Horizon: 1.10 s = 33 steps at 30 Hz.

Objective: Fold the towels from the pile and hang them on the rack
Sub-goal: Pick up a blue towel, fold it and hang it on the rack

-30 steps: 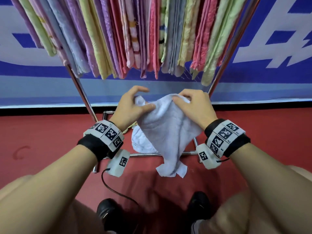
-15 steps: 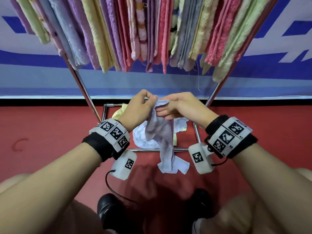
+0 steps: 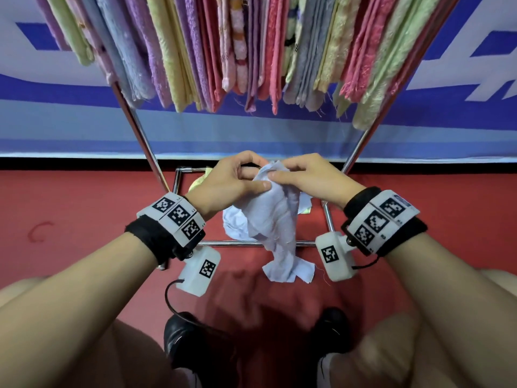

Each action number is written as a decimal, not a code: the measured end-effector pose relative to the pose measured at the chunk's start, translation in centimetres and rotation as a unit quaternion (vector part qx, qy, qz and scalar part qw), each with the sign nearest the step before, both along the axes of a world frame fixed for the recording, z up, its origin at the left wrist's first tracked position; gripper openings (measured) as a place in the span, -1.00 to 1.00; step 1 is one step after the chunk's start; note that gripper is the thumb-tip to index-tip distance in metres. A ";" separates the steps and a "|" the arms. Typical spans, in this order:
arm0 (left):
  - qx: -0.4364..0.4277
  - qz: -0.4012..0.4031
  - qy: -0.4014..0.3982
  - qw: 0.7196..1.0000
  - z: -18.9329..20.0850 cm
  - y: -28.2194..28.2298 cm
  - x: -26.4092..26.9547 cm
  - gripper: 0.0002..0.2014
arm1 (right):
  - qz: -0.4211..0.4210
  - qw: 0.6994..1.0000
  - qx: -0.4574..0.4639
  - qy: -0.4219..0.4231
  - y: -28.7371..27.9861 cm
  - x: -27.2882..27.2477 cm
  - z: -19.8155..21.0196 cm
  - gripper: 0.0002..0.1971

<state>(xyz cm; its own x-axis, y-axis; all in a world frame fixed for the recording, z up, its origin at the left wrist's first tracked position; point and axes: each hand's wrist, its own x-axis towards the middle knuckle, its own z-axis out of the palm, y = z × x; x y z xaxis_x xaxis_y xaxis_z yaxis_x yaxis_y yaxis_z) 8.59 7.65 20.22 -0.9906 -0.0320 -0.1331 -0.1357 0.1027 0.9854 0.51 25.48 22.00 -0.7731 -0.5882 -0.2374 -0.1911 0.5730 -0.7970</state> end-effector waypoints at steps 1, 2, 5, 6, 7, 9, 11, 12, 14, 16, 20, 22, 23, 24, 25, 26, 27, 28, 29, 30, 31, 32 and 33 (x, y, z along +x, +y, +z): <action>-0.011 0.005 -0.001 1.000 0.0 -0.1 0.1 -0.75 | 0.016 1.000 -0.004 -0.011 0.1 0.0 0.0 -0.75; -0.017 0.017 -0.005 1.000 -0.1 -0.3 0.1 -0.75 | 0.018 1.000 -0.014 -0.013 0.1 0.1 0.0 -0.76; -0.054 0.055 -0.032 0.996 -0.7 -0.9 0.1 -0.79 | -0.012 0.998 -0.054 -0.009 0.0 0.4 -0.5 -0.87; -0.076 0.067 -0.038 0.994 -0.9 -1.0 0.1 -0.76 | -0.014 0.998 -0.061 -0.013 -0.1 0.5 -0.6 -0.89; -0.095 0.076 -0.041 0.992 -1.0 -1.0 0.2 -0.70 | -0.012 0.997 -0.067 -0.021 -0.2 0.7 -0.7 -0.87; -0.117 0.086 -0.035 0.989 -1.3 -1.0 0.2 -0.62 | -0.006 0.996 -0.080 -0.048 -0.3 0.8 -0.7 -0.75; -0.130 0.081 -0.020 0.988 -1.3 -1.1 0.3 -0.65 | 0.008 0.993 -0.092 -0.077 -0.3 0.9 -0.3 -0.60; -0.140 0.079 -0.013 0.987 -1.2 -1.2 0.3 -0.68 | 0.017 0.992 -0.092 -0.086 -0.3 0.9 0.0 -0.54; -0.166 0.066 -0.001 0.984 -1.0 -1.5 0.3 -0.80 | 0.027 0.990 -0.100 -0.097 -0.1 1.1 0.6 -0.55; -0.200 0.048 0.020 0.978 -0.8 -1.6 0.2 -0.82 | 0.010 0.989 -0.109 -0.095 -0.1 1.3 1.0 -0.75; -0.221 0.050 0.035 0.973 -1.1 -1.2 0.3 -0.88 | -0.012 0.998 -0.061 -0.024 -0.2 1.8 0.4 -0.84; -0.222 0.041 0.031 0.974 -1.4 -1.0 0.2 -0.93 | 0.002 1.000 -0.030 -0.006 -0.2 1.8 -0.1 -0.93; -0.213 0.025 0.026 0.976 -1.2 -0.8 0.2 -0.93 | -0.003 1.000 -0.021 0.011 -0.2 1.6 -0.3 -0.96; -0.193 0.008 0.020 0.981 -0.9 -0.6 0.2 -0.88 | -0.013 0.999 -0.017 0.035 -0.2 1.4 -0.5 -0.93; -0.158 -0.004 0.009 0.987 -0.6 -0.5 0.2 -0.81 | -0.025 0.998 -0.015 0.057 -0.2 1.1 -0.6 -0.91; -0.120 -0.007 -0.008 0.993 -0.2 -0.2 0.3 -0.76 | -0.033 0.997 -0.019 0.068 -0.2 1.0 -0.6 -0.88; -0.094 -0.001 -0.025 0.995 0.1 0.0 0.3 -0.75 | -0.035 0.997 -0.024 0.070 -0.2 1.1 -0.6 -0.85; -0.081 0.010 -0.035 0.996 0.2 0.1 0.3 -0.75 | -0.033 0.997 -0.029 0.066 -0.3 1.1 -0.5 -0.84; -0.085 0.020 -0.033 0.996 0.1 0.2 0.2 -0.75 | -0.030 0.997 -0.032 0.060 -0.3 1.2 -0.5 -0.86; -0.099 0.027 -0.022 0.995 0.0 0.3 0.1 -0.75 | -0.029 0.998 -0.031 0.055 -0.3 1.3 -0.5 -0.89; -0.113 0.029 -0.006 0.993 -0.1 0.4 0.0 -0.77 | -0.033 0.998 -0.033 0.049 -0.3 1.2 -0.4 -0.91; -0.120 0.027 0.007 0.992 -0.3 0.5 0.0 -0.78 | -0.043 0.997 -0.039 0.041 -0.2 1.2 -0.3 -0.92; -0.122 0.023 0.019 0.992 -0.4 0.5 0.0 -0.77 | -0.058 0.997 -0.047 0.030 -0.1 1.1 -0.3 -0.90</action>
<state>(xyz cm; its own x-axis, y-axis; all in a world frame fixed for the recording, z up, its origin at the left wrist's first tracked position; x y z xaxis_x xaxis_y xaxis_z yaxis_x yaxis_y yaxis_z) 8.56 8.18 19.80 -0.9914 -0.1040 -0.0789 -0.1095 0.3342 0.9361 1.61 25.39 21.74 -0.8478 -0.5124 -0.1366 -0.1773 0.5167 -0.8376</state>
